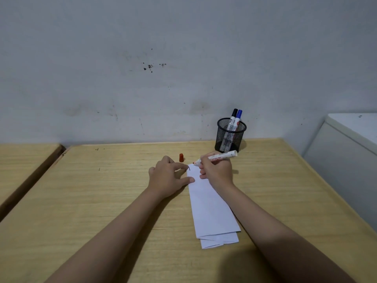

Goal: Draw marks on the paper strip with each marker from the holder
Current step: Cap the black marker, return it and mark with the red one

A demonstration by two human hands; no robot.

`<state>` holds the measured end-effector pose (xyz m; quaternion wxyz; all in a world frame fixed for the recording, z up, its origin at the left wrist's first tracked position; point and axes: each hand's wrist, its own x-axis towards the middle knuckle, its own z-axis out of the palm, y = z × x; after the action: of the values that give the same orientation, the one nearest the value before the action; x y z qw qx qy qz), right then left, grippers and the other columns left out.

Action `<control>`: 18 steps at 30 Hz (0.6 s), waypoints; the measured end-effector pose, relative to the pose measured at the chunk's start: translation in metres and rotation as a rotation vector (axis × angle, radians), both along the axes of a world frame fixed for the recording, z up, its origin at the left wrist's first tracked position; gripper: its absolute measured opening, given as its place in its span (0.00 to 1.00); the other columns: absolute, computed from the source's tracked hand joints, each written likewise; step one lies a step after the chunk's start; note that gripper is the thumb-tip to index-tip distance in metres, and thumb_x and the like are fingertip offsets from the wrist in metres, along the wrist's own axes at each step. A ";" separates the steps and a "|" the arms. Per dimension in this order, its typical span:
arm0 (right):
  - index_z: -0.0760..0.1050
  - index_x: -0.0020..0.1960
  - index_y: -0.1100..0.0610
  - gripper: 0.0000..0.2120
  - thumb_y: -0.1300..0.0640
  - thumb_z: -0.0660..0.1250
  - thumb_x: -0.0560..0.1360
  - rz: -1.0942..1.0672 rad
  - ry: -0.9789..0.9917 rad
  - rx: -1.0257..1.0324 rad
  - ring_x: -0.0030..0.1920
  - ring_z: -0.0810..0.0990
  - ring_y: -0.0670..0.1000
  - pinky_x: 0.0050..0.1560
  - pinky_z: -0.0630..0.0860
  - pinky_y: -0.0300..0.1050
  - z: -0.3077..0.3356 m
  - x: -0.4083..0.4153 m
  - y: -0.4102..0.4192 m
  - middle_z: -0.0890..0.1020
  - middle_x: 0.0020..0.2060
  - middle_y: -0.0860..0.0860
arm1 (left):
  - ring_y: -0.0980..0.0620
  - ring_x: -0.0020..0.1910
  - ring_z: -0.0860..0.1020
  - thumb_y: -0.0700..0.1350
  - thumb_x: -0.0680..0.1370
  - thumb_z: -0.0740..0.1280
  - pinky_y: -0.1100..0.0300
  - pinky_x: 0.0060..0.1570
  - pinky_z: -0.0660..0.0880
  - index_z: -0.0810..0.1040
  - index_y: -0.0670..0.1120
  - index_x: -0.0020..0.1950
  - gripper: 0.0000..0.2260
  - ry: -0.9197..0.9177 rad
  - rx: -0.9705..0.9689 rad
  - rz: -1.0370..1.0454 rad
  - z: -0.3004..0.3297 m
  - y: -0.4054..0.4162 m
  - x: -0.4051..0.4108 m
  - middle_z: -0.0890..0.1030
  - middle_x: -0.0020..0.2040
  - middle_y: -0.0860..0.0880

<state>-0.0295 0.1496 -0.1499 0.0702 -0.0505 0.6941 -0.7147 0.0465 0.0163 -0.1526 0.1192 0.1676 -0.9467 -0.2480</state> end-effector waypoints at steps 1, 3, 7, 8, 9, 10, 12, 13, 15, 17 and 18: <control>0.77 0.38 0.58 0.04 0.62 0.68 0.71 0.002 0.028 0.010 0.30 0.81 0.48 0.29 0.78 0.42 -0.002 0.001 0.001 0.84 0.27 0.50 | 0.53 0.54 0.71 0.66 0.64 0.69 0.50 0.56 0.63 0.78 0.62 0.56 0.22 -0.001 -0.007 -0.003 -0.001 0.000 0.000 0.70 0.50 0.53; 0.77 0.37 0.59 0.04 0.61 0.68 0.71 0.018 0.073 0.035 0.32 0.82 0.49 0.28 0.77 0.42 -0.005 0.002 0.002 0.84 0.28 0.50 | 0.53 0.55 0.71 0.67 0.65 0.69 0.51 0.56 0.63 0.78 0.62 0.57 0.22 -0.020 -0.026 -0.001 -0.001 -0.001 0.000 0.70 0.50 0.53; 0.78 0.37 0.58 0.04 0.60 0.69 0.71 0.058 0.117 0.108 0.35 0.83 0.49 0.30 0.80 0.46 -0.007 0.001 0.002 0.84 0.27 0.46 | 0.52 0.56 0.70 0.69 0.65 0.67 0.51 0.55 0.62 0.77 0.63 0.57 0.23 -0.054 -0.080 -0.003 0.001 -0.004 -0.001 0.69 0.51 0.52; 0.78 0.37 0.57 0.04 0.60 0.69 0.70 0.065 0.124 0.126 0.35 0.83 0.50 0.30 0.81 0.49 -0.007 0.000 0.002 0.84 0.28 0.46 | 0.52 0.57 0.70 0.69 0.65 0.67 0.51 0.55 0.62 0.77 0.63 0.57 0.23 -0.055 -0.083 -0.006 0.001 -0.005 -0.001 0.69 0.51 0.52; 0.79 0.36 0.56 0.04 0.59 0.70 0.69 0.071 0.133 0.145 0.35 0.83 0.51 0.32 0.81 0.53 -0.008 0.000 0.002 0.84 0.28 0.47 | 0.52 0.57 0.70 0.69 0.65 0.67 0.51 0.55 0.62 0.77 0.63 0.57 0.23 -0.056 -0.087 -0.008 0.001 -0.005 -0.001 0.69 0.51 0.52; 0.79 0.35 0.54 0.04 0.58 0.70 0.69 0.075 0.142 0.171 0.36 0.83 0.52 0.35 0.81 0.56 -0.008 0.000 0.002 0.84 0.29 0.48 | 0.51 0.57 0.70 0.69 0.65 0.66 0.51 0.55 0.61 0.77 0.63 0.57 0.23 -0.058 -0.092 -0.010 0.001 -0.005 0.000 0.69 0.51 0.52; 0.78 0.33 0.53 0.06 0.57 0.70 0.68 0.074 0.154 0.212 0.38 0.83 0.52 0.37 0.82 0.57 -0.008 0.000 0.001 0.84 0.31 0.50 | 0.51 0.57 0.70 0.69 0.65 0.66 0.51 0.55 0.62 0.77 0.63 0.57 0.23 -0.063 -0.105 -0.012 0.002 -0.005 -0.001 0.69 0.51 0.52; 0.78 0.33 0.52 0.06 0.57 0.70 0.68 0.069 0.151 0.222 0.38 0.83 0.53 0.38 0.83 0.58 -0.008 0.000 0.000 0.84 0.32 0.52 | 0.51 0.57 0.69 0.69 0.65 0.66 0.51 0.55 0.62 0.77 0.63 0.57 0.23 -0.065 -0.112 -0.013 0.001 -0.005 -0.001 0.69 0.51 0.52; 0.77 0.33 0.53 0.05 0.57 0.69 0.67 0.059 0.130 0.236 0.37 0.83 0.54 0.39 0.83 0.58 -0.008 -0.002 -0.001 0.84 0.33 0.54 | 0.51 0.56 0.69 0.69 0.66 0.65 0.51 0.54 0.61 0.76 0.63 0.58 0.23 -0.068 -0.123 -0.017 0.002 -0.004 -0.001 0.69 0.51 0.52; 0.77 0.34 0.56 0.03 0.57 0.68 0.66 0.062 0.111 0.249 0.36 0.82 0.55 0.39 0.82 0.59 -0.007 -0.003 -0.001 0.83 0.33 0.56 | 0.51 0.56 0.69 0.69 0.66 0.65 0.51 0.54 0.61 0.76 0.64 0.58 0.23 -0.072 -0.130 -0.021 0.001 -0.005 -0.001 0.69 0.51 0.52; 0.77 0.34 0.58 0.04 0.57 0.68 0.65 0.065 0.104 0.243 0.35 0.81 0.55 0.39 0.81 0.59 -0.007 -0.003 -0.001 0.83 0.34 0.58 | 0.51 0.57 0.69 0.69 0.66 0.64 0.51 0.55 0.61 0.75 0.64 0.59 0.23 -0.078 -0.135 -0.021 0.001 -0.005 -0.001 0.69 0.51 0.52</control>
<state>-0.0322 0.1488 -0.1565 0.0629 -0.1008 0.7764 -0.6190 0.0454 0.0113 -0.1517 0.0907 0.1585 -0.9669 -0.1780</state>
